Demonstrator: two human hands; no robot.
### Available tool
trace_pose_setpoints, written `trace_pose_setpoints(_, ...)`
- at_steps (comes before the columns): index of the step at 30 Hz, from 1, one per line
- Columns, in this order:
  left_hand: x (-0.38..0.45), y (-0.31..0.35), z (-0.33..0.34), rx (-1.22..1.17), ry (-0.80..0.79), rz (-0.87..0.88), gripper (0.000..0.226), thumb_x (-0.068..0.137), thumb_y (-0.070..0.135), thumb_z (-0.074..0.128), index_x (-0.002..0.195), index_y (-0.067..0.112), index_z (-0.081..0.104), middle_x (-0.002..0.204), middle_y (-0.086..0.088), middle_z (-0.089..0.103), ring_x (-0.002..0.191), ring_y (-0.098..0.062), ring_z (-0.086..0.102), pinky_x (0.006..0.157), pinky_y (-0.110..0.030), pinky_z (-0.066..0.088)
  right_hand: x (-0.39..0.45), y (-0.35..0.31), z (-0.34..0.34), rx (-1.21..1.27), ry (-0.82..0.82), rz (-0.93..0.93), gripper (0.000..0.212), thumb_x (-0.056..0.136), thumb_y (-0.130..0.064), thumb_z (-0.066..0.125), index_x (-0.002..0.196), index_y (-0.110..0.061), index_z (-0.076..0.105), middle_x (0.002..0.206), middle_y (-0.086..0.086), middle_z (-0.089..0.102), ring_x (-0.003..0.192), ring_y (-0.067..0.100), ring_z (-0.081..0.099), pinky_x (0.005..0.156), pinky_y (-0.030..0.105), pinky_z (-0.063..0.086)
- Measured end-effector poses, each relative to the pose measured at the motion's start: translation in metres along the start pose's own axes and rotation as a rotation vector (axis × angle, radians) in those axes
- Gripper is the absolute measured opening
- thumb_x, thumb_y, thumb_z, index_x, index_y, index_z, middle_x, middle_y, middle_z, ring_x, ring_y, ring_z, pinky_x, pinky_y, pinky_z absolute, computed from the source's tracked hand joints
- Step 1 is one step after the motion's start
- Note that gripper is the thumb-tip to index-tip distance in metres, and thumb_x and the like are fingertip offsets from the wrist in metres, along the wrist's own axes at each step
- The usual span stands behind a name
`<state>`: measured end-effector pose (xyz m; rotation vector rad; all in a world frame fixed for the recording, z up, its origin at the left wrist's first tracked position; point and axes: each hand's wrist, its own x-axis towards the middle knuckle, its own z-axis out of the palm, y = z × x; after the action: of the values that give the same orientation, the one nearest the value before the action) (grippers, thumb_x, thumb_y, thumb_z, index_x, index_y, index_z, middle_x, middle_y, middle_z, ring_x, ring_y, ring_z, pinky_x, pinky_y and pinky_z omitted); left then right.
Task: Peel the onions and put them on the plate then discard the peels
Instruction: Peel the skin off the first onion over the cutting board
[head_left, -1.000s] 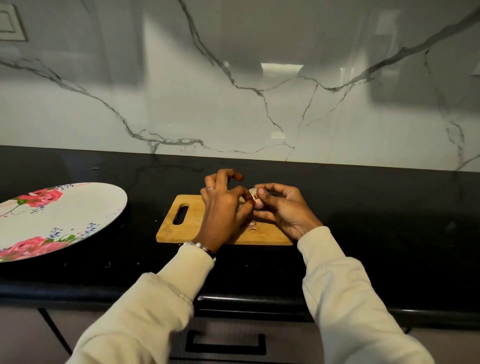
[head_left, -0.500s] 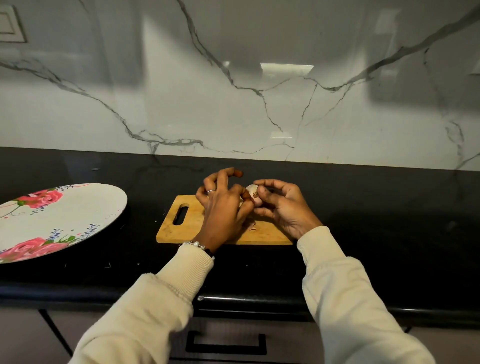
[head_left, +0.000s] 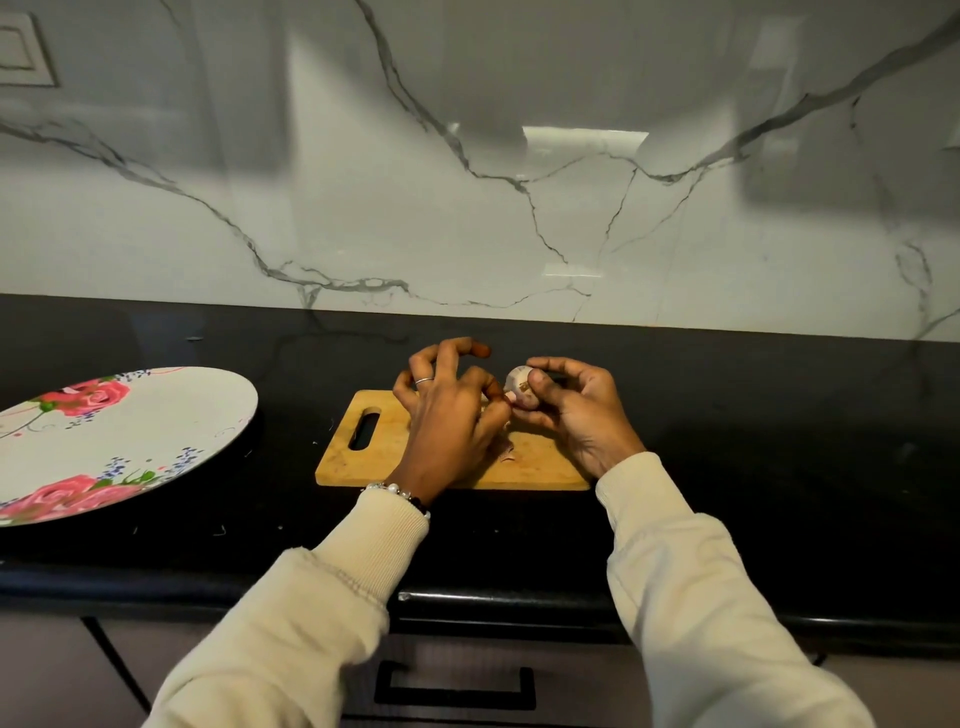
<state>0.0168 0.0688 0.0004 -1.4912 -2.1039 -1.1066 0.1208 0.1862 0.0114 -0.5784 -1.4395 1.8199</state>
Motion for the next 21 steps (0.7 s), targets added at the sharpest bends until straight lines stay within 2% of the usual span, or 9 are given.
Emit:
trace_pose_setpoints(3,0.0011,-0.0025,-0.0008,-0.067,0.07,-0.052,0.015,0.085,0.036,0.054,0.084,0.025,0.064,0.132,0.005,0.046,0.126,-0.018,0.025,0.097,-0.038,0.015,0.0009,-0.0037,-0.0037,0.116,0.038,0.026,0.012,0.095,-0.003,0.059,0.105,0.0,0.066,0.116,0.021,0.063,0.09,0.031,0.073,0.073,0.043,0.062)
trace_pose_setpoints(6,0.0021,-0.004,-0.0019,0.015,0.096,-0.103,0.013,0.089,0.032,0.063,0.096,0.022,0.069,0.123,0.006,0.053,0.122,-0.017,0.029,0.097,-0.04,0.015,-0.0014,-0.0041,-0.0014,0.103,0.035,0.058,0.009,0.095,-0.003,0.059,0.1,0.0,0.066,0.113,0.02,0.064,0.087,0.03,0.073,0.07,0.043,0.063)
trace_pose_setpoints(9,0.0012,-0.002,-0.0046,0.025,0.089,-0.121,0.01,0.09,0.024,0.064,0.099,0.027,0.066,0.107,0.016,0.056,0.12,-0.013,0.037,0.096,-0.033,0.011,-0.0008,-0.005,-0.0016,0.132,0.073,0.075,0.007,0.096,-0.004,0.058,0.095,0.0,0.064,0.11,0.019,0.063,0.09,0.031,0.07,0.065,0.041,0.063)
trace_pose_setpoints(11,-0.0004,-0.0006,-0.0054,0.02,0.068,-0.09,0.016,0.09,0.019,0.063,0.102,0.029,0.063,0.101,0.018,0.057,0.117,-0.01,0.043,0.101,-0.035,0.01,-0.0005,-0.0072,-0.0025,0.185,0.088,0.1,0.01,0.097,-0.007,0.059,0.096,0.002,0.064,0.108,0.02,0.063,0.09,0.031,0.069,0.064,0.039,0.063)
trace_pose_setpoints(13,-0.0014,0.0005,-0.0053,0.036,0.056,-0.052,0.017,0.093,0.021,0.06,0.106,0.031,0.064,0.105,0.015,0.063,0.116,-0.01,0.046,0.104,-0.04,0.011,-0.0015,-0.0091,-0.003,0.242,0.085,0.13,0.01,0.098,-0.007,0.057,0.097,0.002,0.063,0.106,0.02,0.063,0.089,0.03,0.069,0.065,0.04,0.063)
trace_pose_setpoints(15,-0.002,0.0014,-0.0046,0.025,0.078,-0.028,0.017,0.096,0.026,0.056,0.109,0.03,0.067,0.108,0.013,0.066,0.115,-0.01,0.048,0.104,-0.042,0.014,-0.0025,-0.0094,-0.0036,0.255,0.056,0.147,0.013,0.1,-0.005,0.052,0.104,0.001,0.063,0.113,0.022,0.061,0.092,0.032,0.068,0.067,0.042,0.063)
trace_pose_setpoints(18,-0.0028,0.0022,-0.0034,0.004,0.114,0.02,0.019,0.096,0.032,0.056,0.11,0.029,0.068,0.108,0.01,0.067,0.111,-0.012,0.05,0.096,-0.037,0.016,-0.0043,-0.0097,-0.0023,0.231,-0.02,0.178,0.023,0.102,-0.004,0.045,0.111,-0.003,0.067,0.119,0.023,0.06,0.097,0.034,0.068,0.068,0.04,0.063)
trace_pose_setpoints(21,-0.0037,0.0011,0.0004,0.009,0.081,0.083,0.021,0.093,0.035,0.061,0.111,0.029,0.068,0.111,0.007,0.063,0.11,-0.013,0.047,0.089,-0.032,0.016,-0.0071,-0.0098,0.0007,0.174,-0.086,0.201,0.024,0.103,-0.005,0.045,0.11,-0.002,0.067,0.11,0.021,0.066,0.085,0.026,0.071,0.068,0.037,0.063)
